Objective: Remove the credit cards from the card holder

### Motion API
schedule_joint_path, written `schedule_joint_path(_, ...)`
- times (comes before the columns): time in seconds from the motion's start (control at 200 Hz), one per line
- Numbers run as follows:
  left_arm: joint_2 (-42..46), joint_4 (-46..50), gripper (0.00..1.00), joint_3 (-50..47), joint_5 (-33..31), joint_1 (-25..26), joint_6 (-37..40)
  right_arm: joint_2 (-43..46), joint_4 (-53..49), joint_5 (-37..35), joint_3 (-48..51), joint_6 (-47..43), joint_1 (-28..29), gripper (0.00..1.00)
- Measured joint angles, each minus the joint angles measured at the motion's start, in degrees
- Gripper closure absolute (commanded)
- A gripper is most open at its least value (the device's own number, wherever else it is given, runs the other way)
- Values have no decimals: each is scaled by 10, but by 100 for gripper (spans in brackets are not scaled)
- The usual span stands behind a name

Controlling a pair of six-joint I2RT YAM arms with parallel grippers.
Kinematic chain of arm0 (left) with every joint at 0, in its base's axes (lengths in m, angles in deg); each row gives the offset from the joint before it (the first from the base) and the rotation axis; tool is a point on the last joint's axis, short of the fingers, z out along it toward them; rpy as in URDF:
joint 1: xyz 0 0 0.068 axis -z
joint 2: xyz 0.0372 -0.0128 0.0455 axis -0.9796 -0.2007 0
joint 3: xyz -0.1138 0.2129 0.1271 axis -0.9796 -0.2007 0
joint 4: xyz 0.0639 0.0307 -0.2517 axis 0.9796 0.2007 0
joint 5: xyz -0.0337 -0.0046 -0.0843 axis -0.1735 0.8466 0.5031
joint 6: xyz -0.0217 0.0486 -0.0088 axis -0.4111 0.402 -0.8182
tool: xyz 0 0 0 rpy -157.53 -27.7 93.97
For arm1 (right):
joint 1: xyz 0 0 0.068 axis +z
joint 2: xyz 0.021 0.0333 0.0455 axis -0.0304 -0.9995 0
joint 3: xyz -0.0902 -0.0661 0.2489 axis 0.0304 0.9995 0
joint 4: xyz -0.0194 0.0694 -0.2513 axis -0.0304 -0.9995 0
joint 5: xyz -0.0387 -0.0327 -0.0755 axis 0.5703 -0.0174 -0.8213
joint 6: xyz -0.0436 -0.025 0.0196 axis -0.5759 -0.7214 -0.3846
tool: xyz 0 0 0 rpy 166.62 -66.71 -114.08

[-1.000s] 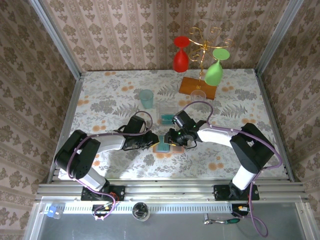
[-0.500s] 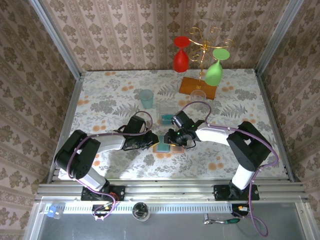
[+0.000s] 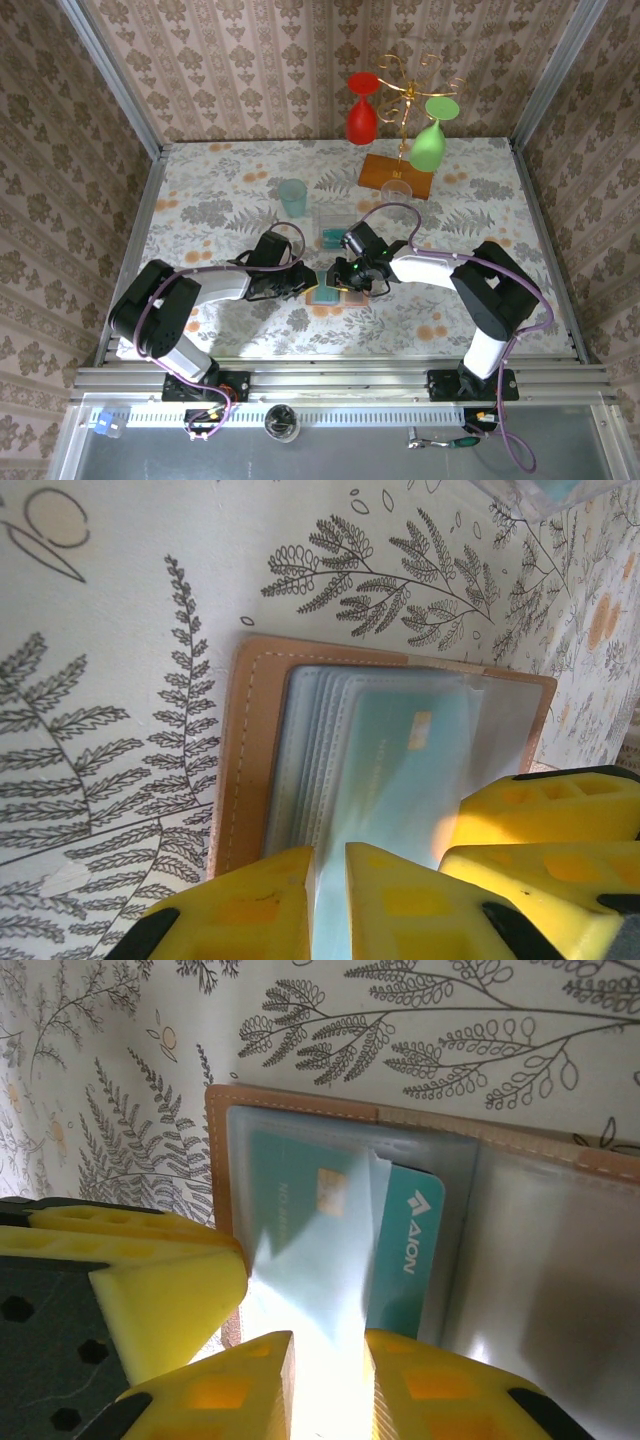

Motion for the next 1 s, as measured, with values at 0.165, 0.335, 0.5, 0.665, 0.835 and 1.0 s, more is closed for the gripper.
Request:
schedule_joint_path(0.165, 0, 0, 84, 0, 0, 0, 0, -5, 8, 0, 0, 0, 0, 75)
schedule_joint_path(0.335, 0, 1, 84, 0, 0, 0, 0, -13, 8, 0, 0, 2, 0, 74)
schedule_joint_path(0.5, 0, 2, 84, 0, 0, 0, 0, -13, 4, -2, 0, 1, 0, 74)
schedule_joint_path(0.665, 0, 2, 84, 0, 0, 0, 0, -11, -1, -6, 0, -3, 0, 74)
schedule_joint_path(0.835, 0, 3, 84, 0, 0, 0, 0, -8, -11, -12, 0, -3, 0, 74)
schedule_joint_path(1.0, 0, 4, 84, 0, 0, 0, 0, -3, -21, -18, 0, -6, 0, 74)
